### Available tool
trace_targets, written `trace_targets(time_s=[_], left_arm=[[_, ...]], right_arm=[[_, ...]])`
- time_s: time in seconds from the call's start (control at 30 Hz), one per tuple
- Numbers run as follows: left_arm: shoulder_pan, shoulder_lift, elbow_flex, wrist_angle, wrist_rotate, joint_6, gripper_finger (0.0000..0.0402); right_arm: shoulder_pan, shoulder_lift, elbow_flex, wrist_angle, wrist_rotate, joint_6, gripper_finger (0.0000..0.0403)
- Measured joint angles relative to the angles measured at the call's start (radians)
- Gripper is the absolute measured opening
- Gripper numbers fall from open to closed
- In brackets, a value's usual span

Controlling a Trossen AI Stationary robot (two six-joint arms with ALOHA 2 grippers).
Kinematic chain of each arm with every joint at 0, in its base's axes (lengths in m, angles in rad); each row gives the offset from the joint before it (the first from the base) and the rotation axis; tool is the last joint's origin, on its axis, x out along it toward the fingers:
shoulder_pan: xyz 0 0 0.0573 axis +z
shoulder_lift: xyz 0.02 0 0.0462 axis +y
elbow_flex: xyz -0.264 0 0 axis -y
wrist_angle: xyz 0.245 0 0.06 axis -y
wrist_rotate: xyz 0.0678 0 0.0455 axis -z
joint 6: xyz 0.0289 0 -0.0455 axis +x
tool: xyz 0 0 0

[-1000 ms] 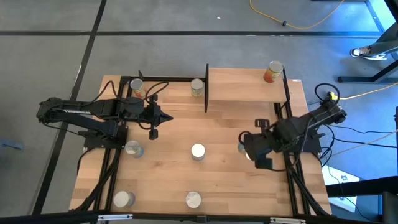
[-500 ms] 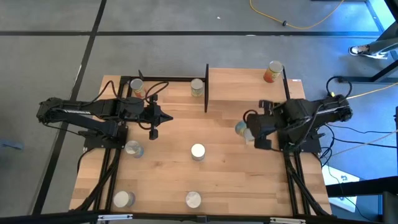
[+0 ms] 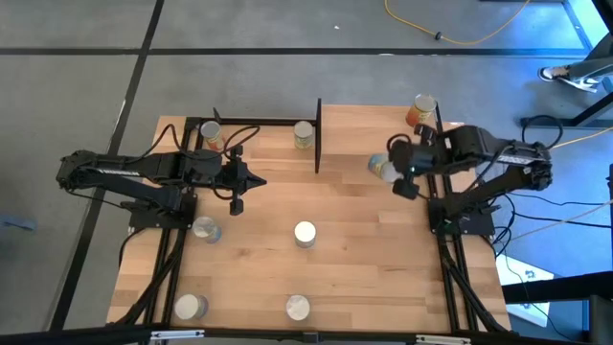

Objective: Pick and place cans onto a shelf
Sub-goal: Put the canned tomatoes on the shelf

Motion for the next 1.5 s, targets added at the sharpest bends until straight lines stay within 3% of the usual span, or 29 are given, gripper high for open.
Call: trace_targets(time_s=[0.4, 0.6, 1.5], left_arm=[[0.000, 0.000, 0.000, 0.000, 0.000, 0.000, 0.0000], [0.000, 0.000, 0.000, 0.000, 0.000, 0.000, 0.0000], [0.002, 0.000, 0.000, 0.000, 0.000, -0.007, 0.0000]], right_arm=[[-0.214, -0.001, 0.136, 0.001, -0.010, -0.029, 0.0000], [-0.293, 0.006, 0.189, 0.000, -0.070, -0.031, 0.0000], [-0.546, 0.131, 0.153, 0.024, -0.168, -0.234, 0.0000]])
